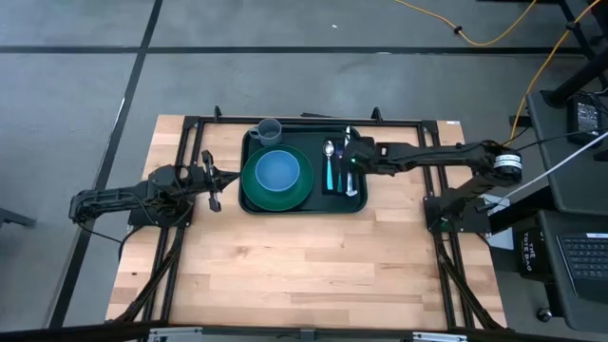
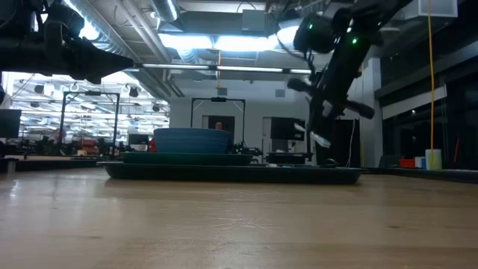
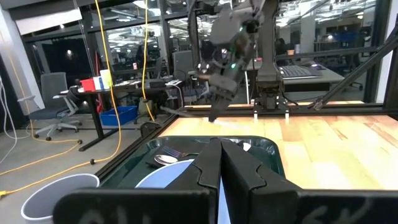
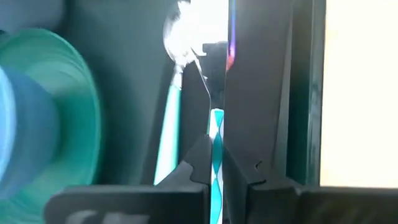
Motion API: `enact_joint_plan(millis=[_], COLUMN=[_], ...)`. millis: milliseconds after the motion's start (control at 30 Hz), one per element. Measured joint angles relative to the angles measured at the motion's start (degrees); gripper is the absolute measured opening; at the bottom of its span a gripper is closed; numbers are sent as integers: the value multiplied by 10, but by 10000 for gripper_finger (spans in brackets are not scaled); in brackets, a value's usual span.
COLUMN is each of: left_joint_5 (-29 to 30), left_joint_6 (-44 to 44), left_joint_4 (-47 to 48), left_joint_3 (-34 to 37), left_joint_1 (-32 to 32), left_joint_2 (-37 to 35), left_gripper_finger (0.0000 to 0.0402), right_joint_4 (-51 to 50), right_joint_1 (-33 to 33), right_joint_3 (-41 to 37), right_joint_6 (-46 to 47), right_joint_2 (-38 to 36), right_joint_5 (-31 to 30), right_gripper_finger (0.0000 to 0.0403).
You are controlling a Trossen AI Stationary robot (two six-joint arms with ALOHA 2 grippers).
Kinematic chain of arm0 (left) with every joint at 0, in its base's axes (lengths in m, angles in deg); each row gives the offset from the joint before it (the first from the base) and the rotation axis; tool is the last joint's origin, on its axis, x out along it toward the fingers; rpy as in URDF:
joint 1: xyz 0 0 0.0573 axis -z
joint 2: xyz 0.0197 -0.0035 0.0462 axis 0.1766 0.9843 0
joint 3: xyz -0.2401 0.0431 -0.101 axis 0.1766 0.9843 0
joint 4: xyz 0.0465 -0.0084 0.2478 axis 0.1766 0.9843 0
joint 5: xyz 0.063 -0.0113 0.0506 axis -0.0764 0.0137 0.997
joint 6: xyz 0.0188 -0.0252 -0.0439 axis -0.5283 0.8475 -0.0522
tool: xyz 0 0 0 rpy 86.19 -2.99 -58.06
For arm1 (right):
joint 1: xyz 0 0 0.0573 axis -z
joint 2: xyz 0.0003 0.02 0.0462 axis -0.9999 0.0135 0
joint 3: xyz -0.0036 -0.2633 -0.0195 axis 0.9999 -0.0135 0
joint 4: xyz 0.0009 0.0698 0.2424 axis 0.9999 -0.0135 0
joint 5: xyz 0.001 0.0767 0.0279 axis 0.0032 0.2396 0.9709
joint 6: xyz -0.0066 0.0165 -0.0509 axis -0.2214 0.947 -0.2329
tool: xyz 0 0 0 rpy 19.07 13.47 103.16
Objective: Set up tray
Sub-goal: Put the blue patterned knife to the right of the fork on the black napkin
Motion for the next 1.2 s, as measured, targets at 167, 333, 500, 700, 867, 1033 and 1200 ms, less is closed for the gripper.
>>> enact_joint_plan(millis=[167, 333, 500, 700, 867, 1033, 1200], left_joint_5=[0, 0, 0, 0, -1, -2, -2], left_joint_6=[0, 0, 0, 0, 0, 0, 0], left_joint_4=[0, 0, 0, 0, 0, 3, 4], left_joint_3=[0, 0, 0, 0, 0, 0, 0], left_joint_1=[0, 0, 0, 0, 0, 0, 0], left_joint_2=[0, 0, 0, 0, 0, 0, 0], left_gripper_finger=[3, 3, 3, 3, 3, 3, 3], right_joint_4=[2, 3, 3, 18, 18, 19, 18], right_joint_1=[22, 37, 50, 58, 60, 65, 65], right_joint_3=[0, 0, 0, 0, 0, 0, 0], right_joint_6=[10, 19, 27, 26, 26, 26, 25], right_joint_2=[39, 58, 81, 102, 113, 115, 115], right_joint_5=[41, 64, 82, 90, 93, 91, 91], right_gripper_finger=[18, 18, 18, 20, 20, 20, 23])
